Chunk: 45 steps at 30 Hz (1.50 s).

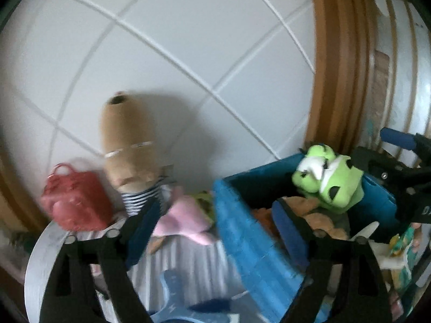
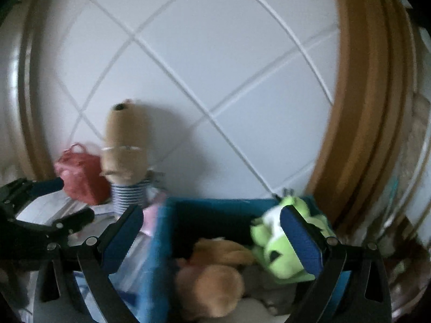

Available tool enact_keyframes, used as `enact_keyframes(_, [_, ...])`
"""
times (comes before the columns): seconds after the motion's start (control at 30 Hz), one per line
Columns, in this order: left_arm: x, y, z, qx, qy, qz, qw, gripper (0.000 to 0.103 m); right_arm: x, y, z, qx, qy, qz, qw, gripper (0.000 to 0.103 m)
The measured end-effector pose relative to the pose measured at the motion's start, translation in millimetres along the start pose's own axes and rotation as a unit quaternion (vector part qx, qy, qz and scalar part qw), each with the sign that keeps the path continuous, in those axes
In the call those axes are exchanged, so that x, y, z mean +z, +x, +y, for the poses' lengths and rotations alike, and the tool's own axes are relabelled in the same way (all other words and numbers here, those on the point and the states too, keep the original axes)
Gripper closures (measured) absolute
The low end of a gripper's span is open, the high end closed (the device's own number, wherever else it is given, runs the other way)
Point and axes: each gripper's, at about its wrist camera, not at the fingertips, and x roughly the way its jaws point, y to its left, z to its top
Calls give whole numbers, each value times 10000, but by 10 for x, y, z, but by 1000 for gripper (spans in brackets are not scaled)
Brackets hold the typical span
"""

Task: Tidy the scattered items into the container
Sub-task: 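Open both tools to release the frog and pull back over the bed, then move left tool toward the black rolled bag while right tool approaches the tissue pack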

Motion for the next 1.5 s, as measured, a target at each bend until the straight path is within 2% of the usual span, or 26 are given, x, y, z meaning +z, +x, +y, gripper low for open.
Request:
enact_keyframes(0.17, [-308, -417, 502, 115, -246, -83, 9996, 12, 44, -238, 745, 76, -351, -14, 9994, 0])
enact_keyframes(0.3, [-693, -711, 921, 374, -435, -125, 9983, 12, -121, -364, 1232, 258, -293, -60, 9992, 0])
enact_keyframes(0.47, [-1246, -1147, 1415, 812, -612, -225, 9946, 12, -565, -486, 1786, 236, 1, -148, 9996, 0])
enact_keyframes(0.63, [-1900, -1556, 1903, 1079, -798, -226, 9907, 12, -1121, -645, 2303, 65, 352, -475, 9982, 0])
enact_keyframes(0.73, [-2266, -1624, 2192, 1147, -1023, 35, 9881, 12, -1488, -660, 2577, 402, 646, -563, 9955, 0])
enact_keyframes(0.83, [-2608, -1587, 2448, 1069, -1214, 319, 9863, 12, -1812, -574, 2833, 515, 761, -300, 9953, 0])
enact_keyframes(0.9, [-2838, -1530, 2579, 1194, -1263, 387, 9840, 12, -1995, -506, 2957, 512, 760, -99, 9957, 0])
enact_keyframes(1.0, [-3123, -1441, 2719, 1279, -1433, 483, 9802, 12, -2294, -434, 3077, 661, 898, 150, 9937, 0])
enact_keyframes(1.1, [-3384, -1336, 2833, 1302, -1546, 715, 9768, 12, -2542, -418, 3102, 706, 865, 225, 9935, 0])
enact_keyframes(1.27, [-3708, -1118, 3017, 1607, -1779, 1176, 9637, 12, -2791, -112, 3029, 831, 860, 738, 9901, 0])
enact_keyframes(1.43, [-3863, -849, 3071, 1830, -1654, 1662, 9547, 12, -2951, 355, 2991, 1220, 1047, 1230, 9793, 0])
enact_keyframes(1.5, [-3955, -739, 3118, 1891, -1703, 1841, 9494, 12, -3006, 555, 3039, 1255, 1023, 1448, 9761, 0])
